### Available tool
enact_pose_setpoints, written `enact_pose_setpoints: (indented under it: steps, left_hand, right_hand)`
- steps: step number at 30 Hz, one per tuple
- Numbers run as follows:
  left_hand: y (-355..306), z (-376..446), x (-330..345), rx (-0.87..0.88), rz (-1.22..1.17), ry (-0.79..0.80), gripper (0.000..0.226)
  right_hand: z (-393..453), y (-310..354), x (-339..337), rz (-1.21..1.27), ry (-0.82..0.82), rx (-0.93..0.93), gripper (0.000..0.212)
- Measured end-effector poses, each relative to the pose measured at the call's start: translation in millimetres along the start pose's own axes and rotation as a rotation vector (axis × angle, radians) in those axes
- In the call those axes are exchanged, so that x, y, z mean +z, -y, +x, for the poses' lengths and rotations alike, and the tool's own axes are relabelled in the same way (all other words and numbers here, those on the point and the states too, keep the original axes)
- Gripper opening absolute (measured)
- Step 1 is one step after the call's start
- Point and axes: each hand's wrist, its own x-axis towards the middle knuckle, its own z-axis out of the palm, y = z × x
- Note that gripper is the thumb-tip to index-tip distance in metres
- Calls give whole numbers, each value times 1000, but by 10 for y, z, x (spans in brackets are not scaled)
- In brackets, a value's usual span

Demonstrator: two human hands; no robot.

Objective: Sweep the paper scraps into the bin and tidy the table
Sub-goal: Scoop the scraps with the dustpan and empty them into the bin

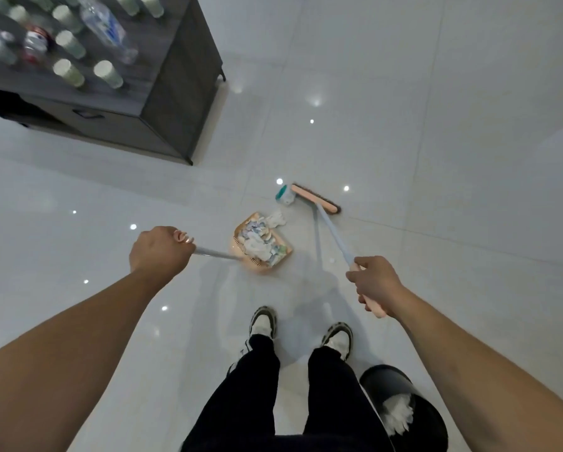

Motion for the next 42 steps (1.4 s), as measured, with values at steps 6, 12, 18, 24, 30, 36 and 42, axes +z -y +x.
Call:
enact_pose_setpoints:
  steps: [6, 12, 18, 24, 30, 36, 42]
  left_hand:
    - [496, 243, -44, -135, -59, 6, 19]
    - [604, 524, -196, -121, -171, 81, 11]
    - [607, 582, -255, -59, -150, 226, 18]
    - [643, 523, -307, -7, -201, 131, 10]
    - [396, 339, -168, 223, -6, 107, 22]
    - [103, 213, -62, 333, 138, 149, 22]
    - [-252, 80, 59, 382, 197, 114, 17]
  right_hand:
    - [211, 214, 549, -267, -8, -65, 43]
    - [-194, 154, 951, -372, 74, 13, 61]
    - [-743, 184, 923, -355, 149, 55, 57]
    - [-897, 27, 858, -162, 51, 44, 51]
    - [-714, -263, 726, 138, -106, 73, 51]
    - [-632, -614, 600, 288, -189, 148, 46]
    - [-660, -689, 674, 408, -102, 227, 55]
